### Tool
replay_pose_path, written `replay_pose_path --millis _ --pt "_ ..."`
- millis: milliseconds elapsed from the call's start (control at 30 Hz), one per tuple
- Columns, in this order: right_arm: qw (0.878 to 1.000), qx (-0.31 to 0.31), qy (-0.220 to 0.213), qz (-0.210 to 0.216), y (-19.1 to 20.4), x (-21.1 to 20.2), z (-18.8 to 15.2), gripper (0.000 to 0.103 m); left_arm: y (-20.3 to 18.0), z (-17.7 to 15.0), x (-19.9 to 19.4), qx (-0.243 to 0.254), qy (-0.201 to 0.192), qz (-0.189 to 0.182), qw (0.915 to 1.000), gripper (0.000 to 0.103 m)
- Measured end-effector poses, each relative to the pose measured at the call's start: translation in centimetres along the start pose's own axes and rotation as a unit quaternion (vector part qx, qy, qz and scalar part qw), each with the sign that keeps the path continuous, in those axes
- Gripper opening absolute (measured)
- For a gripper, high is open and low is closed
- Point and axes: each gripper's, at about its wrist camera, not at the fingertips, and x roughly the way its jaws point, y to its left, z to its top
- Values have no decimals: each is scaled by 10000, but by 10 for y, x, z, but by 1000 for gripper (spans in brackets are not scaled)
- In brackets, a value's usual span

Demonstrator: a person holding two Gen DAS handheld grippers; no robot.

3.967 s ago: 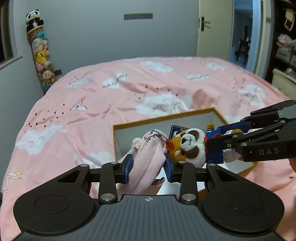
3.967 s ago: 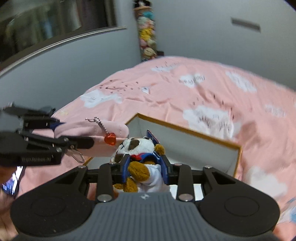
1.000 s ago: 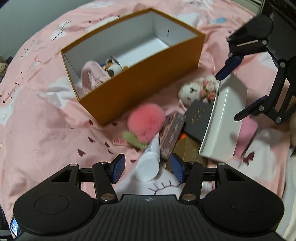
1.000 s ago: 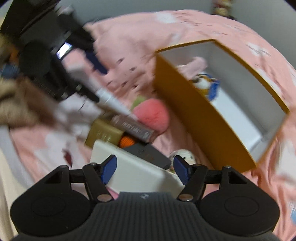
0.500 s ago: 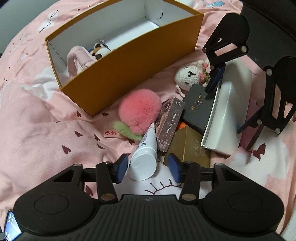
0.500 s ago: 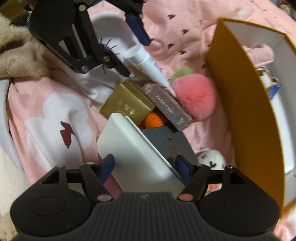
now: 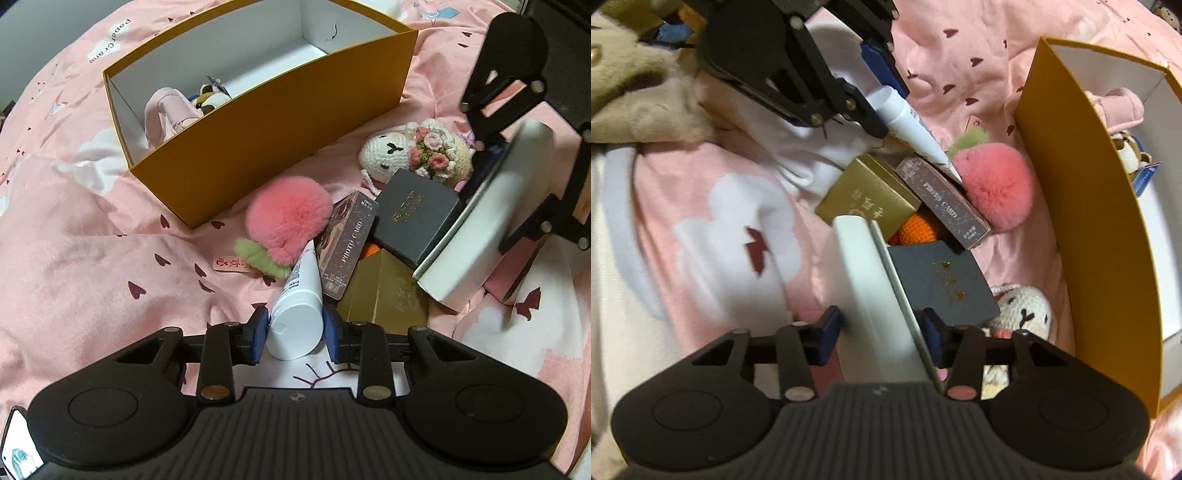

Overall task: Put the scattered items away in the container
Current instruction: 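Grasp the white case with the right gripper while the left gripper grasps the white tube, then lower the white case and white tube into the box and release both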

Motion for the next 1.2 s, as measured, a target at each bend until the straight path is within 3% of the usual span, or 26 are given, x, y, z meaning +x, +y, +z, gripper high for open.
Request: replay_pose_path --millis 167,533,867,1200 --pt "9994 225 -166 -205 10 -14 -4 33 6 -3 -7 -184 -116 -61 9997 36" --pt "9875 1160 -814 -683 1 -53 -21 32 15 -4 -36 -567 -472 -81 9972 35" --pt "9608 1969 -1599 -1116 -24 -97 -28 32 24 19 -83 -748 -1183 -94 9901 34" --pt "9249 2502 -2343 -1643 -64 -138 -22 32 36 78 -115 -716 -2014 43 9769 34"
